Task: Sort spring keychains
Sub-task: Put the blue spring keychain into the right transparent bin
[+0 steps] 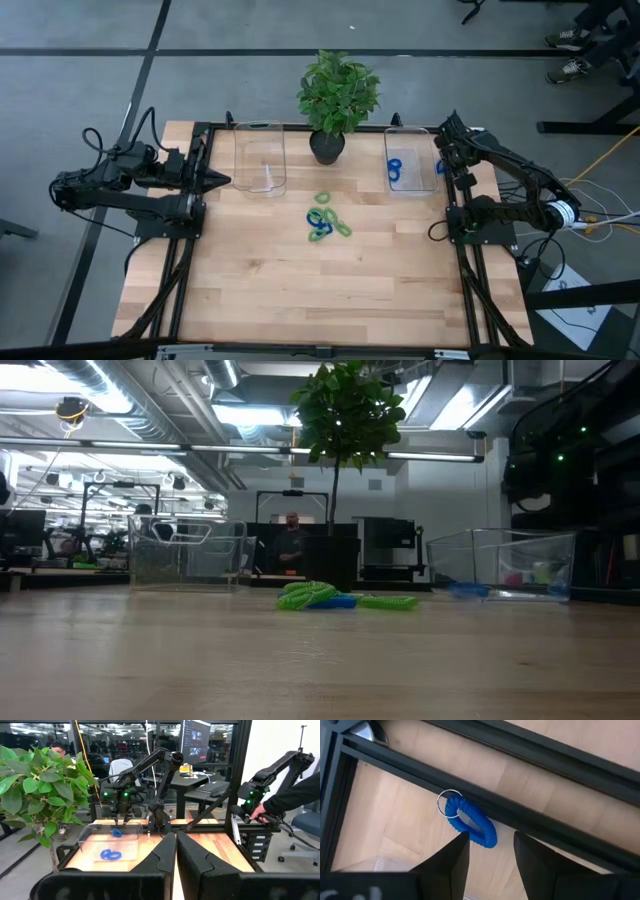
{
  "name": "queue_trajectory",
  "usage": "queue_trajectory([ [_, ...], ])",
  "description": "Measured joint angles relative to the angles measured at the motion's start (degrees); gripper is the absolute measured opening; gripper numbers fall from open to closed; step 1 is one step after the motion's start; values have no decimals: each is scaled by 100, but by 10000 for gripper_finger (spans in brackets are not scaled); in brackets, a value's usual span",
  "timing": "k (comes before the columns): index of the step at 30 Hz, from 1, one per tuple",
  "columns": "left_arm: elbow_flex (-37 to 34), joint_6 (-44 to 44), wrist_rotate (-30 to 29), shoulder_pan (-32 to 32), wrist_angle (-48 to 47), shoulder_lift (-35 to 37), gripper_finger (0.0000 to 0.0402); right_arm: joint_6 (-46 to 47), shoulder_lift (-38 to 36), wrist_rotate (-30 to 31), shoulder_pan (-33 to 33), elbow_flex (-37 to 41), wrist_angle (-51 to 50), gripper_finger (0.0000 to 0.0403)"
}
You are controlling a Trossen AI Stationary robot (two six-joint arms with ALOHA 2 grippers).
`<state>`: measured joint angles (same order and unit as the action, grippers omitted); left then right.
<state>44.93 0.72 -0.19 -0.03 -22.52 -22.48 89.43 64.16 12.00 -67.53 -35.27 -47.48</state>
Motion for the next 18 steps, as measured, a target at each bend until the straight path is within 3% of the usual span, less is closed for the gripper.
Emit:
queue_trajectory([
  [7,0,-1,1,1,0,0,8,-903,0,343,2,-2,-2,152],
  [18,0,-1,1,0,0,0,11,-918,447,288,136,-4,58,152],
])
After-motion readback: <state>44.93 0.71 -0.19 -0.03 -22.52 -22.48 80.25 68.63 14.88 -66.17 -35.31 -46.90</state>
